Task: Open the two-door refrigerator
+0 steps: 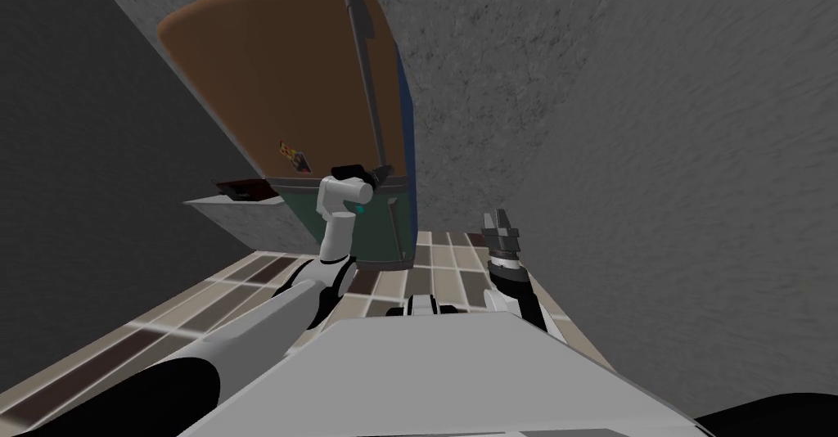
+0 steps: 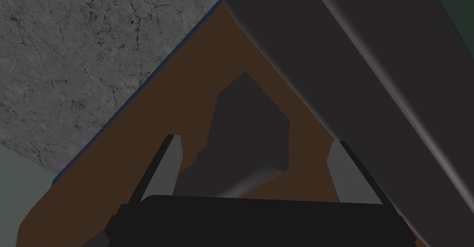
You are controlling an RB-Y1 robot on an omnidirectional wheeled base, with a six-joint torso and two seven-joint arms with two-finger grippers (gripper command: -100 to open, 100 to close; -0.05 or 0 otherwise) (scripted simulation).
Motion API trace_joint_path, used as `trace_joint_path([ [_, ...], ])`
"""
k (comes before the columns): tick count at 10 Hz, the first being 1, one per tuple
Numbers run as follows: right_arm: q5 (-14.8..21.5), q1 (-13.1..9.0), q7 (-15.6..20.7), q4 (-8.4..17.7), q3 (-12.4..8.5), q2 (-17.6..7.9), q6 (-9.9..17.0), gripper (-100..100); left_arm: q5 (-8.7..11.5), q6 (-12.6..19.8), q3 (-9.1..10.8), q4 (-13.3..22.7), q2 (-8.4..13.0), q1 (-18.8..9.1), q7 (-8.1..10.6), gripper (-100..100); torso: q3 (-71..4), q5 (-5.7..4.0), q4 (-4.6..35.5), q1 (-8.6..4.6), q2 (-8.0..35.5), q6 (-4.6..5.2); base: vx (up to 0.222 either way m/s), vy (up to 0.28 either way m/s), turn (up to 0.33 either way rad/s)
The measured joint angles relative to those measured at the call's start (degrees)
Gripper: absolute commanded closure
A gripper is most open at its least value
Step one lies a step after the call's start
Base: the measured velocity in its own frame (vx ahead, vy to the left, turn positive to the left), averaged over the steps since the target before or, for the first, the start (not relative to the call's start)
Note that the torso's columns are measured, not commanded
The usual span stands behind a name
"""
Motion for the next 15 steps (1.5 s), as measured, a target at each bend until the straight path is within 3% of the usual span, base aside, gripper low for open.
trace_joint_path([
  [2, 0.0, 0.0, 0.0, 0.0, 0.0, 0.0, 0.0, 0, 0.0, 0.6, 0.2, 0.0, 0.2, -0.5, -0.14, -100, -0.2, 0.0, -0.1, 0.01, -0.3, 0.0, 0.086, -0.012, -0.018],
  [3, 0.0, 0.0, 0.0, 0.0, 0.0, 0.0, 0.0, 0, 0.0, 0.8, 0.23, 0.0, 0.2, -0.6, -0.14, 100, -0.1, 0.01, -0.1, 0.03, -0.1, 0.0, 0.011, -0.002, -0.008],
  [4, 0.0, 0.0, 0.0, 0.0, 0.0, 0.0, 0.0, 0, 0.0, 0.7, 0.19, -0.1, 0.2, -0.7, -0.14, 100, 0.0, 0.06, -0.1, 0.09, 0.1, -0.06, -0.11, 0.166, 0.038],
  [6, 0.0, 0.0, 0.0, 0.0, 0.0, 0.0, 0.0, 0, -1.0, -0.7, -2.51, 3.0, -1.4, -3.2, 2.12, 100, 0.2, 0.21, 0.1, 0.54, 0.3, -0.05, -0.203, 0.254, -0.031],
  [9, 0.0, 0.0, 0.0, 0.0, 0.0, 0.0, 0.0, 0, -3.6, -2.4, -7.83, 8.2, -4.9, -7.6, 6.42, 100, 0.1, 0.15, 0.2, 0.45, 0.2, -0.18, -0.2, 0.3, -0.014],
  [12, 0.0, 0.0, 0.0, 0.0, 0.0, 0.0, 0.0, 0, -4.3, -3.5, -12.68, 12.0, -7.1, -11.1, 10.38, 100, -0.1, 0.38, 0.3, 0.73, -0.1, -0.55, -0.173, 0.289, 0.002],
  [15, 0.0, 0.0, 0.0, 0.0, 0.0, 0.0, 0.0, 0, -7.4, -5.9, -18.16, 16.5, -10.4, -15.0, 15.08, 100, 0.0, 0.34, 0.2, 0.76, 0.1, -0.38, -0.158, 0.29, -0.003],
])
